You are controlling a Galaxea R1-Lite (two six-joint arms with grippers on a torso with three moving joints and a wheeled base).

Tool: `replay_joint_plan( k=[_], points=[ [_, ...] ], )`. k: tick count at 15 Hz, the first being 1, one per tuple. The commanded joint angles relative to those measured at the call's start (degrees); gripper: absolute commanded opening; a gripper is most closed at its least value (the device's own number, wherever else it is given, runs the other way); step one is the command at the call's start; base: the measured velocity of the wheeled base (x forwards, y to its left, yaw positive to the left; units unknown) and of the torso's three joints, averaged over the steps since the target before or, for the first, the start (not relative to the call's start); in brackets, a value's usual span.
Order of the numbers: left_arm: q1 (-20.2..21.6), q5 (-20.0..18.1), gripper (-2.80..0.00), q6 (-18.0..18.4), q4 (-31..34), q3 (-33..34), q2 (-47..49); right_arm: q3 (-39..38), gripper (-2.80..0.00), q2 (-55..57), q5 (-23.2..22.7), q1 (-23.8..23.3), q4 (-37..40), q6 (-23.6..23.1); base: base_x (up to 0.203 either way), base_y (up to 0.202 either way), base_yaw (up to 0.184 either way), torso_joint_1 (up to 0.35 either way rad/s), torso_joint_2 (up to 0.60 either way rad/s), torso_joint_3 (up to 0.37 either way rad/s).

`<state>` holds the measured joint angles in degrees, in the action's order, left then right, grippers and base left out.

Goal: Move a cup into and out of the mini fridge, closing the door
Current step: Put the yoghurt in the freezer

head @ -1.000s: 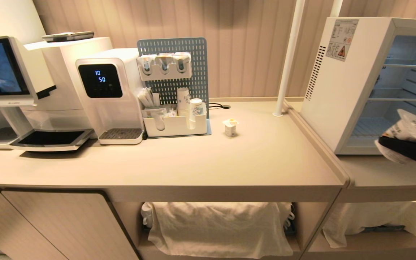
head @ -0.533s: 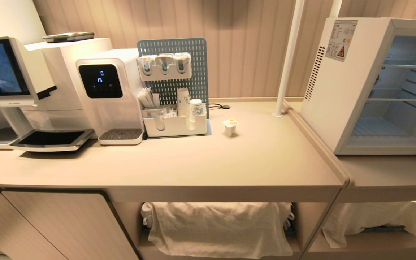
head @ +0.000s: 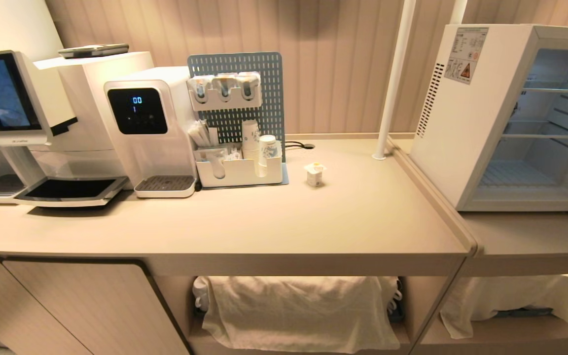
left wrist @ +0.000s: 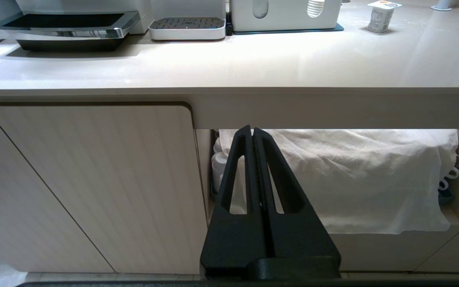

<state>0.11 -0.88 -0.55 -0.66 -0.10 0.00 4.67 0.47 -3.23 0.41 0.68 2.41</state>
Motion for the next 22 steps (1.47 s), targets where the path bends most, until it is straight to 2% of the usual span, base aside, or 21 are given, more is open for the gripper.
replay_joint_plan(
  k=[1, 3, 11, 22],
  points=[
    [0.07, 0.09, -2.80, -0.07, -0.04, 0.01, 0.09, -5.15, -2.80, -0.36, 2.50, 0.03, -0.31, -2.91, 0.000, 0.000, 0.000, 0.000, 0.00, 0.000],
    [0.07, 0.08, -2.80, -0.07, -0.04, 0.01, 0.09, -4.14, -2.80, -0.23, 3.32, 0.03, 1.04, -4.69, 0.000, 0.000, 0.000, 0.000, 0.00, 0.000],
    [0.07, 0.00, -2.80, 0.02, -0.13, 0.01, 0.09, -4.23, -2.80, -0.29, 3.32, 0.11, 0.90, -4.70, 0.000, -0.010, 0.000, 0.000, 0.00, 0.001],
    [0.07, 0.00, -2.80, 0.11, -0.13, 0.01, 0.09, -4.14, -2.80, -0.29, 3.32, 0.11, 0.99, -4.70, 0.000, -0.187, 0.001, 0.004, 0.00, 0.001]
  ],
)
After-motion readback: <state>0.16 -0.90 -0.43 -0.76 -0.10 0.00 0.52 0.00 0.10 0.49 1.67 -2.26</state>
